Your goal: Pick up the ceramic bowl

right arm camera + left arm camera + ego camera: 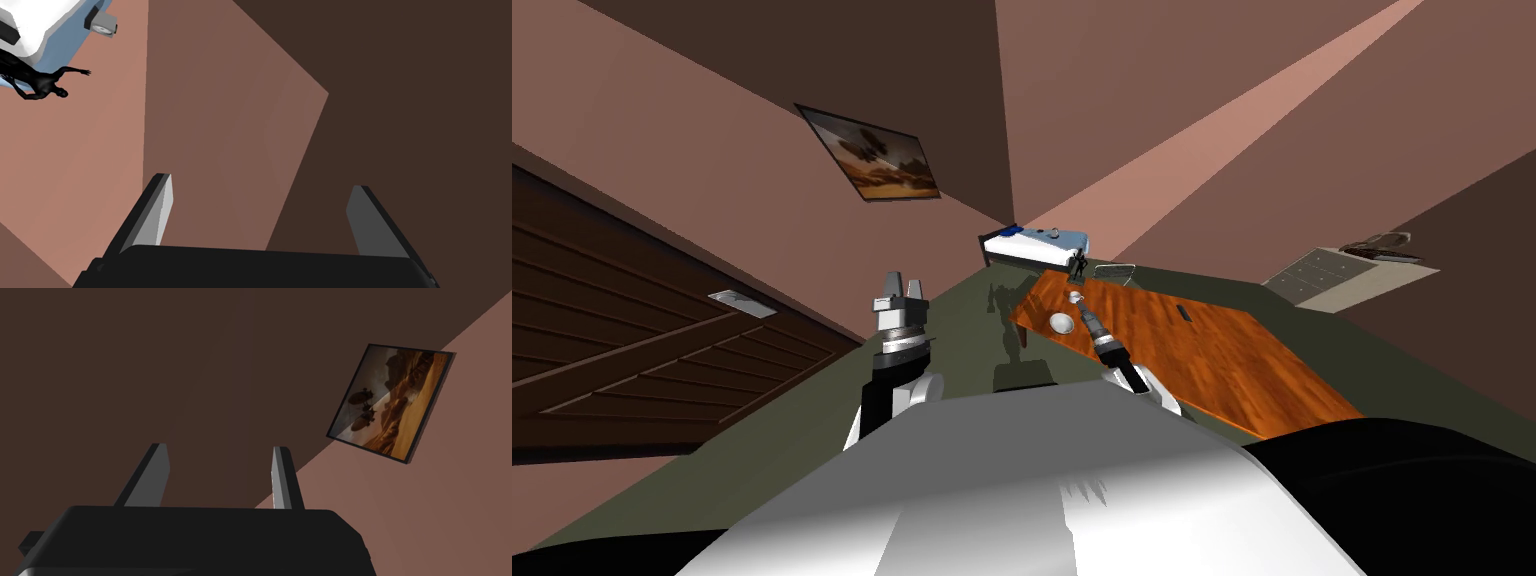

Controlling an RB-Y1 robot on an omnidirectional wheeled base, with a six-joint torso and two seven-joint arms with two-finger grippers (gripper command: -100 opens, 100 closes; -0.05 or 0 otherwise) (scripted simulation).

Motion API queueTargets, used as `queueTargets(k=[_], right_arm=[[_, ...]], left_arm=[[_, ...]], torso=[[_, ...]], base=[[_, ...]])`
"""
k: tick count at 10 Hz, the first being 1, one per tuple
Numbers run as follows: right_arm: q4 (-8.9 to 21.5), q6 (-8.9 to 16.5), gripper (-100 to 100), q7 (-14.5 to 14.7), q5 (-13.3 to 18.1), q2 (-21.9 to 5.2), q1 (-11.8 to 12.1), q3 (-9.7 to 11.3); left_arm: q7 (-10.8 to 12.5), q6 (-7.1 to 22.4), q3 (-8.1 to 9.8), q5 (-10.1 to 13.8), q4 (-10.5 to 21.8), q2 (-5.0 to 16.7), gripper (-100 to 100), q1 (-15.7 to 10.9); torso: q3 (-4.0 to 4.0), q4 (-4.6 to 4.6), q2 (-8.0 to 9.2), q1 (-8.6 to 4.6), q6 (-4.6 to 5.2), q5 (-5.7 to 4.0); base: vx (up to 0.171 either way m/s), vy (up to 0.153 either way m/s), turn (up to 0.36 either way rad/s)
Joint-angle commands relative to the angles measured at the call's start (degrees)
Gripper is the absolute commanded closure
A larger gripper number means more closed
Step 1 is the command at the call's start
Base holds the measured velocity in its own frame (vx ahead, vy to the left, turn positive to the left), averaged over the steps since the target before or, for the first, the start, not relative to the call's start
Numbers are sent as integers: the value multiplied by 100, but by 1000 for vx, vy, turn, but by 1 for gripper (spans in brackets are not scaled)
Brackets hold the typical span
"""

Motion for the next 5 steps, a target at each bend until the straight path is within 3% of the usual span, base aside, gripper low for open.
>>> queueTargets(k=[1,2,5], right_arm=[[286,-97,-100,128,147,-239,24,30],[407,-97,-100,128,147,-239,24,30],[932,-149,-100,390,431,-625,37,91]], left_arm=[[0,0,0,0,0,0,0,0],[0,0,0,0,0,0,0,0],[0,0,0,0,0,0,0,0]], torso=[[0,0,0,0,0,0],[3,1,5,5,-1,0],[2,1,3,1,0,0]], base=[[39,99,66],[38,90,45],[60,94,85]])
